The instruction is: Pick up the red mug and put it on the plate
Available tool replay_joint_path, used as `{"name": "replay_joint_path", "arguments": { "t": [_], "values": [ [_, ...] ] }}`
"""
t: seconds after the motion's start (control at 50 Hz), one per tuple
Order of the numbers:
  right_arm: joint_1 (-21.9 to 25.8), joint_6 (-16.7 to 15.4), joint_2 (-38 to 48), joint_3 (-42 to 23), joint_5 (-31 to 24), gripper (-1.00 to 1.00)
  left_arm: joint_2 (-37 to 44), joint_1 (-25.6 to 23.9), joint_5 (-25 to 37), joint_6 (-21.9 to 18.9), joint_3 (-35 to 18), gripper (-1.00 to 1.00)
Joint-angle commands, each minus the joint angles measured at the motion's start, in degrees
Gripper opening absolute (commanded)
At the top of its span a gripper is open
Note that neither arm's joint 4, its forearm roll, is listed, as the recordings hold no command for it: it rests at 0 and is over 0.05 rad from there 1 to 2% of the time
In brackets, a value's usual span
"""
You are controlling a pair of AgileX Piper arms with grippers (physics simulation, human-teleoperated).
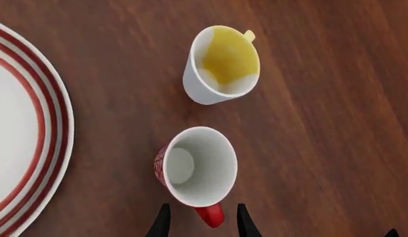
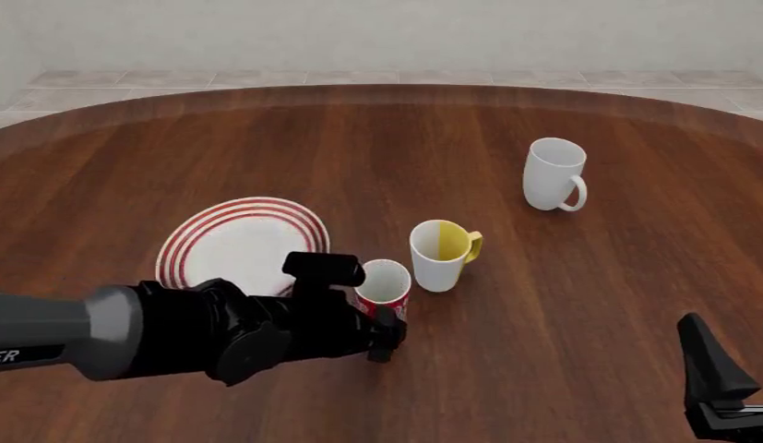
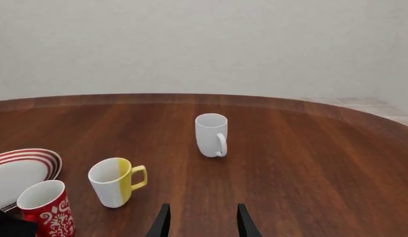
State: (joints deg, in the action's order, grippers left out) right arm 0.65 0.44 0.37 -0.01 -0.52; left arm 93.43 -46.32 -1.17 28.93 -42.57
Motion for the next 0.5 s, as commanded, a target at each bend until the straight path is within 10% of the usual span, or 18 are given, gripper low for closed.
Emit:
{"name": "replay_joint_path", "arguments": {
  "t": [0.02, 0.22, 0.24, 0.5],
  "values": [
    [0.04, -0.01, 0.02, 0.00, 0.00, 1.00, 0.25, 0.17, -0.32, 0.08, 0.17, 1.00],
    [0.07, -0.10, 0.01, 0.00, -0.01, 1.00, 0.07, 0.22, -0.43, 0.37, 0.87, 1.00],
    [0.04, -0.10, 0.01, 0.00, 0.02, 1.00, -0.17, 0.03, -0.64, 0.48, 1.07, -1.00],
    [-0.05, -0.17, -0.06, -0.01, 0.06, 1.00, -2.23, 0.93, 0.57, 0.01, 1.59, -1.00]
  ]
}}
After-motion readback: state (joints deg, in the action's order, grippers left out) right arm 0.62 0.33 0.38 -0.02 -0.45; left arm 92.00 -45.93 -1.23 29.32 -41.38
